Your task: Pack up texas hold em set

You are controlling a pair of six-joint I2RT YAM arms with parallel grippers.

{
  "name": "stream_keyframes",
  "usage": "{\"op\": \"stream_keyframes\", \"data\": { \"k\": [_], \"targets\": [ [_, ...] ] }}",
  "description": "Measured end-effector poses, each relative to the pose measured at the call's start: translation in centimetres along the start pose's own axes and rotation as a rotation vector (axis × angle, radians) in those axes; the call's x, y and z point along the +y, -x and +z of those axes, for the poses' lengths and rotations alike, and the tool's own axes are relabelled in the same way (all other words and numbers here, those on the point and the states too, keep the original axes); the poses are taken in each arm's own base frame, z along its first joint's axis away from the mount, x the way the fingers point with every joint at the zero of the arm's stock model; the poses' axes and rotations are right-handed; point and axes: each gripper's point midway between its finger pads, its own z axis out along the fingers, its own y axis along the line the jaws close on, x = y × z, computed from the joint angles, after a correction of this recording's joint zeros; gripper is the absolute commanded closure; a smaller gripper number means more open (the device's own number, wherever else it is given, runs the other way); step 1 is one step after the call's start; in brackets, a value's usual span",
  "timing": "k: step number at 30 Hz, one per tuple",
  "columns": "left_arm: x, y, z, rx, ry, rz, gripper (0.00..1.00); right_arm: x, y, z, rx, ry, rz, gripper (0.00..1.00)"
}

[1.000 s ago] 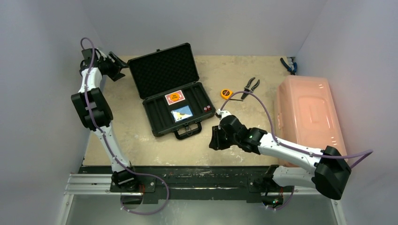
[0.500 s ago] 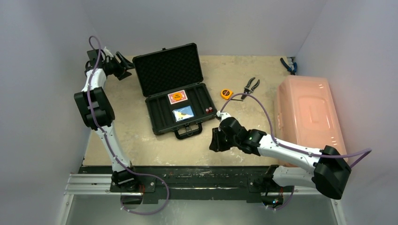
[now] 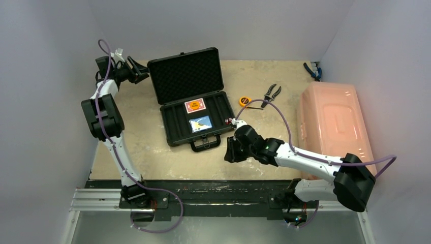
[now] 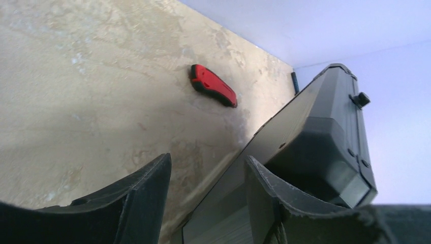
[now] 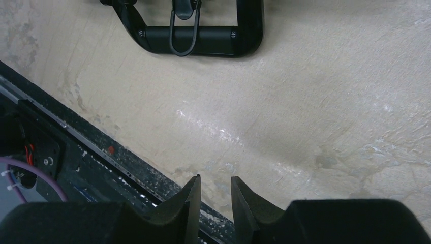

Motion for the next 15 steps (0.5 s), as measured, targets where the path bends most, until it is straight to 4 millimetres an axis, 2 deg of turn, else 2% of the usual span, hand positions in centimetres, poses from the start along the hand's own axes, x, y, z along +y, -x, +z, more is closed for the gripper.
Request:
{"op": "stream_keyframes", "data": {
  "k": [5, 10, 15],
  "targets": [
    [-1.6, -0.2, 0.0, 0.005, -0.098, 0.023, 0.49, 0.1, 0.2, 0.2, -0.005, 0.004, -0.001, 0.68],
    [-3.6, -0.8, 0.1, 0.027, -0.200, 0.036, 0.49, -0.2, -0.2, 1.2, 0.016, -0.016, -0.004, 0.69],
    [-6.6, -1.6, 0.3, 0.057, -0.327, 0.077, 0.49, -1.0, 0.0, 2.7, 0.027, -0.069, -0.008, 0.70]
  ]
}}
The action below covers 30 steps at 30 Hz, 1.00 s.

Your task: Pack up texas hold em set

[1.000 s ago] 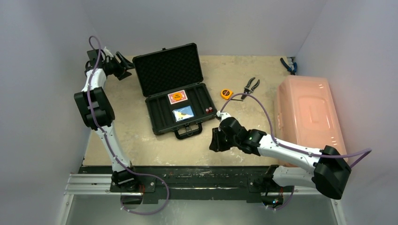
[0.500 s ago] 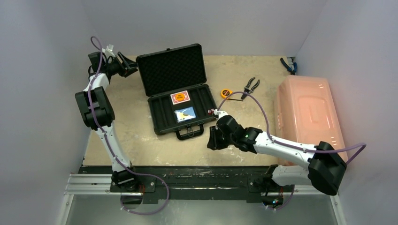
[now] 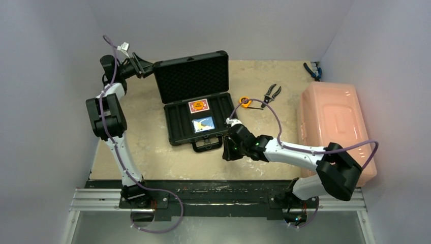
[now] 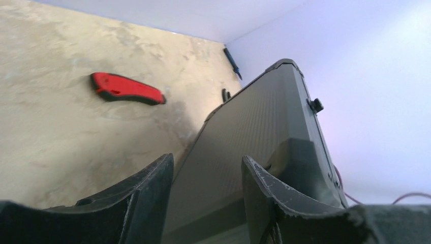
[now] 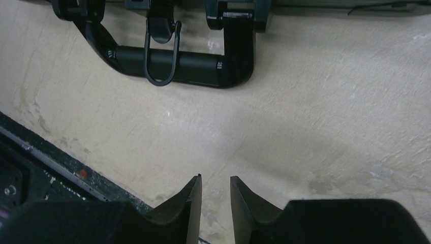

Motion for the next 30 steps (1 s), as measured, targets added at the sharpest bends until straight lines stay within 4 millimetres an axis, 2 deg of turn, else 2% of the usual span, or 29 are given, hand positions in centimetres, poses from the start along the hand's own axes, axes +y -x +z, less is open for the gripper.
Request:
{"op": "stream_keyframes", "data": {
  "k": [7, 12, 16, 20, 25, 30],
  "targets": [
    [-4.2, -0.9, 1.2, 0.057, -0.136, 0.072, 0.49, 0.3, 1.8, 1.6, -0.019, -0.044, -0.004, 0.70],
    [-5.8, -1.5, 1.2, 0.082, -0.168, 0.097, 0.49, 0.5, 2.8, 1.9, -0.042, -0.060, -0.004, 0.71],
    [-6.3, -1.8, 1.1, 0.094, -0.175, 0.106, 0.50, 0.5, 3.1, 1.7, -0.056, -0.065, -0.002, 0.71],
    [-6.4, -2.4, 1.4, 0.115, -0.180, 0.115, 0.51, 1.0, 4.0, 0.6, -0.094, -0.047, 0.004, 0.71],
    [-6.4, -3.9, 2.1, 0.155, -0.182, 0.112, 0.53, 1.5, 4.8, -0.4, -0.128, -0.024, 0.011, 0.70],
    [-6.3, -5.3, 2.3, 0.189, -0.174, 0.102, 0.56, 1.1, 4.6, -1.2, -0.145, -0.026, 0.016, 0.70]
  ]
}}
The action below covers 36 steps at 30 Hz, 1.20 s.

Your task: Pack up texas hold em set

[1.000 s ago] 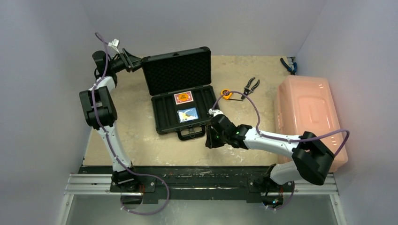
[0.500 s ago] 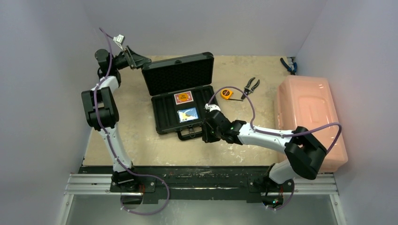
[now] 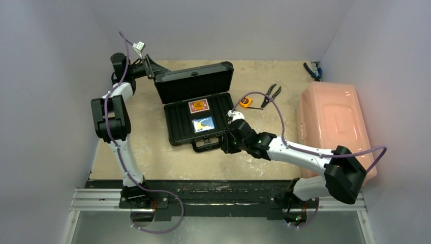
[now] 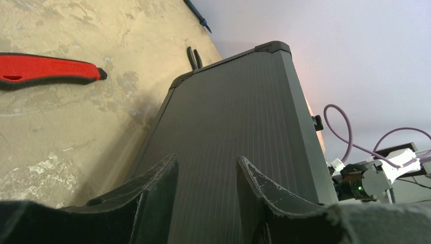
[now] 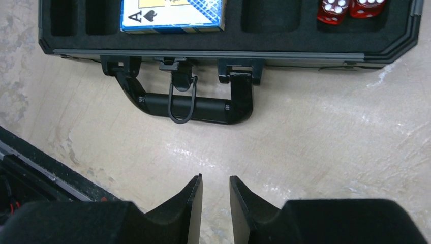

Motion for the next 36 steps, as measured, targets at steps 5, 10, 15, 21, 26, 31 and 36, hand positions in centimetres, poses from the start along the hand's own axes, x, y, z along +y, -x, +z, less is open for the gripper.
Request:
{"op": "stream_keyframes", "data": {
  "k": [5, 10, 15, 21, 26, 31, 36],
  "targets": [
    [-0.2, -0.6, -0.1, 0.012, 0.021, 0.020, 0.57, -0.8, -0.4, -0.8, -0.012, -0.015, 0.008, 0.71],
    [-0.5, -0.8, -0.2, 0.019, 0.042, 0.046, 0.58, -1.3, -0.5, -1.3, -0.026, -0.026, 0.019, 0.71],
    [-0.9, -1.0, -0.2, 0.024, 0.054, 0.071, 0.58, -2.3, -1.6, -1.3, -0.012, -0.046, 0.026, 0.71],
    [-0.4, -1.5, -0.3, 0.034, 0.074, 0.081, 0.54, -2.7, -2.1, -1.3, -0.003, -0.056, 0.036, 0.71],
    [-0.1, -2.0, -0.6, 0.042, 0.120, 0.097, 0.54, -2.8, -2.2, -1.5, -0.005, -0.055, 0.041, 0.72],
    [-1.3, -1.7, -0.8, 0.040, 0.131, 0.139, 0.55, -2.9, -2.3, -1.4, -0.003, -0.057, 0.044, 0.71],
    [-3.1, -1.1, -1.0, 0.034, 0.137, 0.183, 0.55, -2.9, -2.3, -1.4, -0.003, -0.057, 0.044, 0.71]
  ]
}}
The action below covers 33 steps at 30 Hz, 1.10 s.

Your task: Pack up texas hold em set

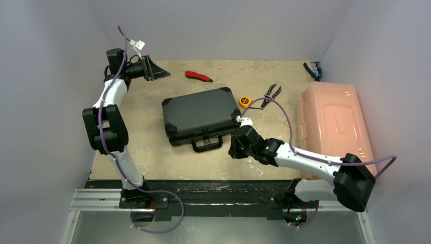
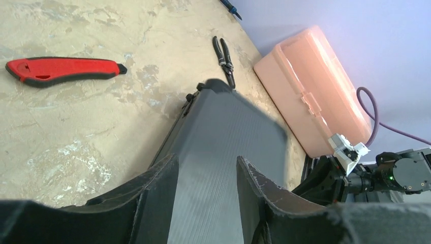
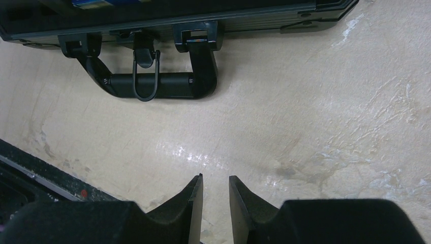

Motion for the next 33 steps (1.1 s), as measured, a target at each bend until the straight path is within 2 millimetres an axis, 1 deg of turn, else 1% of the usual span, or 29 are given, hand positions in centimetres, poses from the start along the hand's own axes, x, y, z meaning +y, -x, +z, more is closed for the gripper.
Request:
{"op": "stream_keyframes", "data": {
  "k": [4, 6, 8, 11, 13, 16, 18, 22, 26, 33],
  "targets": [
    [-1.1, 0.6, -0.4, -0.008, 0.019, 0.030, 0.54, 0.0, 0.0, 0.0, 0.000, 0.001, 0.001, 0.71],
    [-1.5, 0.9, -0.6, -0.014, 0.037, 0.047, 0.49, 0.0, 0.0, 0.1, 0.001, -0.001, 0.003, 0.71],
    [-1.6, 1.1, -0.6, -0.018, 0.074, 0.065, 0.42, 0.0, -0.2, 0.4, 0.008, -0.006, 0.009, 0.69],
    [-0.6, 1.0, -0.3, -0.018, 0.196, 0.069, 0.35, -0.3, -0.7, 0.8, 0.023, -0.020, 0.019, 0.64],
    [0.3, 0.7, 0.2, -0.006, 0.283, 0.064, 0.32, -0.4, -0.8, 1.1, 0.028, -0.029, 0.031, 0.61],
    [1.6, -0.6, 1.2, 0.026, 0.423, 0.026, 0.29, -0.7, -0.8, 1.4, 0.022, -0.054, 0.044, 0.57],
    [2.4, -1.6, 1.4, 0.048, 0.504, -0.006, 0.29, -1.2, -0.9, 1.8, 0.021, -0.086, 0.049, 0.56],
    [4.2, -3.2, 0.9, 0.074, 0.662, -0.082, 0.29, -1.9, -0.5, 2.6, 0.019, -0.150, 0.051, 0.56],
    [6.0, -5.1, 0.2, 0.110, 0.797, -0.138, 0.29, -2.6, 0.8, 3.5, 0.008, -0.196, 0.071, 0.57],
    [7.1, -8.7, 0.8, 0.232, 0.915, -0.175, 0.29, -5.3, 4.1, 5.3, -0.012, -0.278, 0.122, 0.59]
  ]
}}
